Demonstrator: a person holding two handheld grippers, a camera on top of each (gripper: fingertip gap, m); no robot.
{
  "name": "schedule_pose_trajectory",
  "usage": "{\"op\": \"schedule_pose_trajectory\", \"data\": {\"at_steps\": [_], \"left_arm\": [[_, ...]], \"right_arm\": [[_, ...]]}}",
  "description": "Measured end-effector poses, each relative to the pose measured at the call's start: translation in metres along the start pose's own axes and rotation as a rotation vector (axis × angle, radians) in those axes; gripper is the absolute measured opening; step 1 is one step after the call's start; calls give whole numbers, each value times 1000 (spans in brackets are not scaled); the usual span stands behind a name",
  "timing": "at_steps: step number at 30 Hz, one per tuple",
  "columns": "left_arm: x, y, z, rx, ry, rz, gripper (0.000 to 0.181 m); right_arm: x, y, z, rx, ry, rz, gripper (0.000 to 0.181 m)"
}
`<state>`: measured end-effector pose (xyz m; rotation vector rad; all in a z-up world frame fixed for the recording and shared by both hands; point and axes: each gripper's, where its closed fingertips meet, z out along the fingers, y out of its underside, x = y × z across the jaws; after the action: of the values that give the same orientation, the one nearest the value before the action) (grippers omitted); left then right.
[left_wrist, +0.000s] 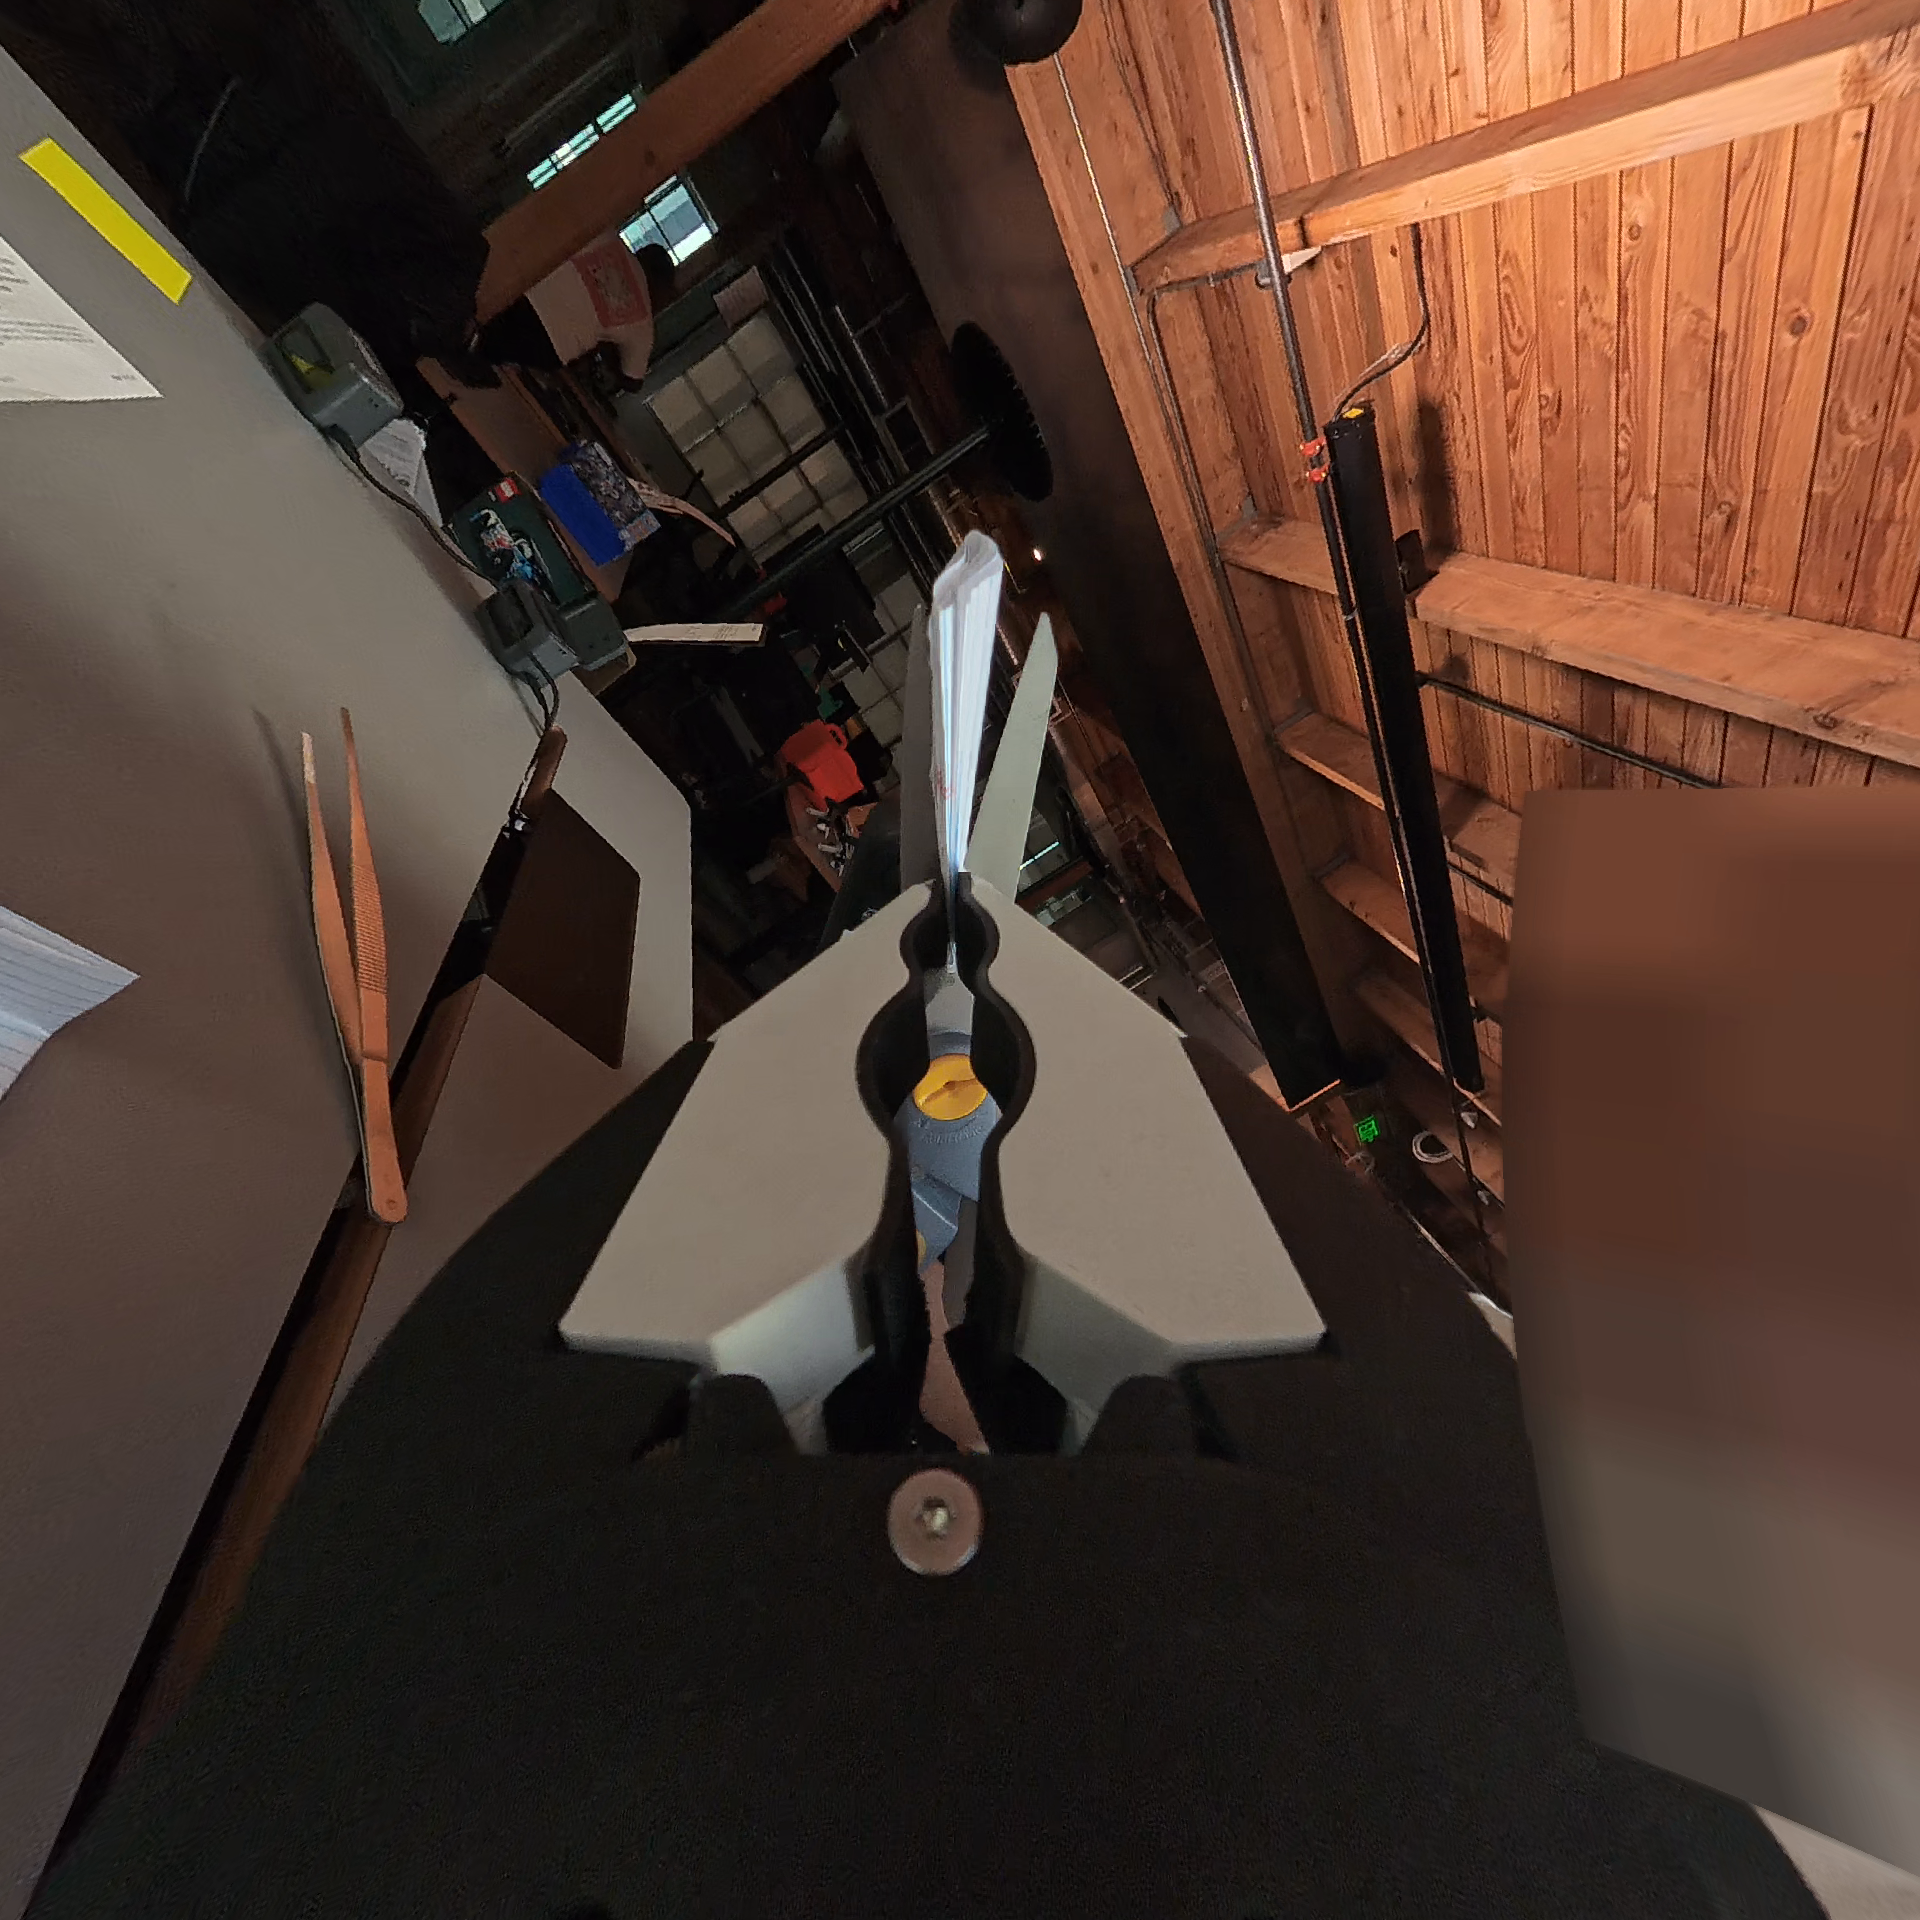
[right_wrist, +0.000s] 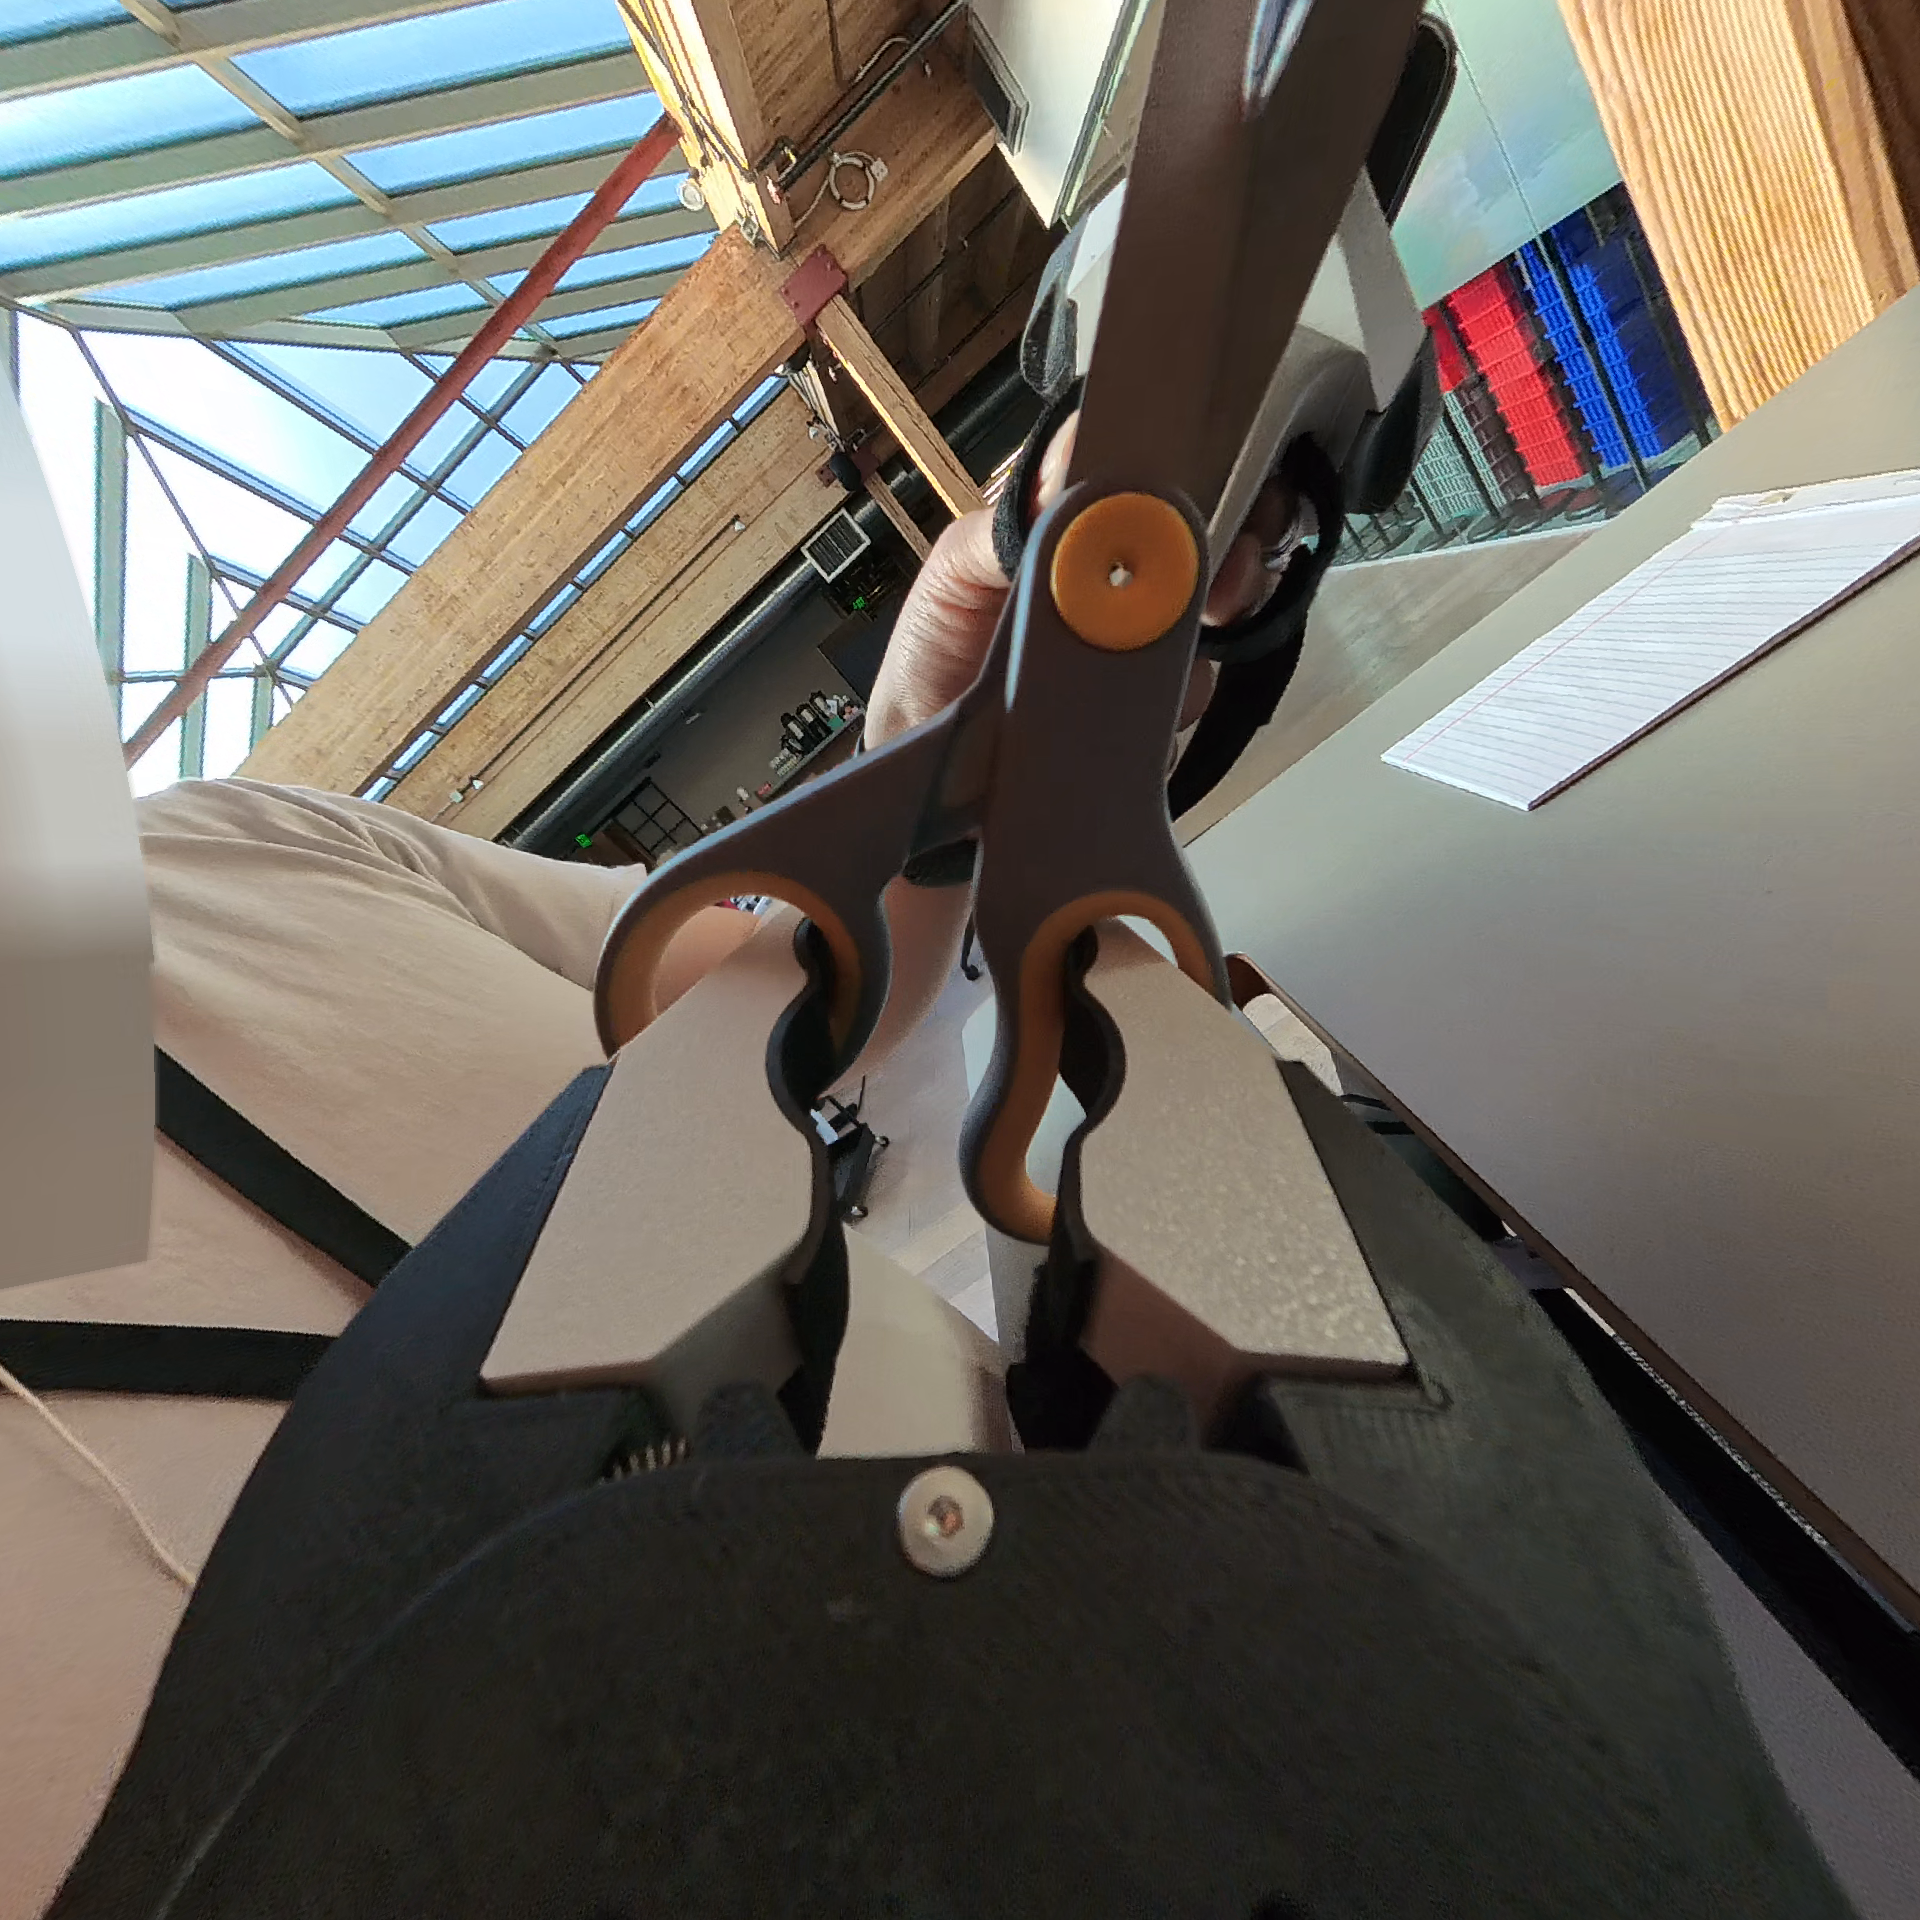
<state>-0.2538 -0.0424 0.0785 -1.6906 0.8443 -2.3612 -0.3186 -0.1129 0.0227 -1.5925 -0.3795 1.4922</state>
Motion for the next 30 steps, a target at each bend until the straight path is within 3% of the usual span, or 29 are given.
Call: {"op": "schedule_pose_trajectory", "data": {"at_steps": [30], "left_arm": [[-11,-8,4,133,-23,28,0]], "right_arm": [[13,-5,8,31,20,-3,36]]}}
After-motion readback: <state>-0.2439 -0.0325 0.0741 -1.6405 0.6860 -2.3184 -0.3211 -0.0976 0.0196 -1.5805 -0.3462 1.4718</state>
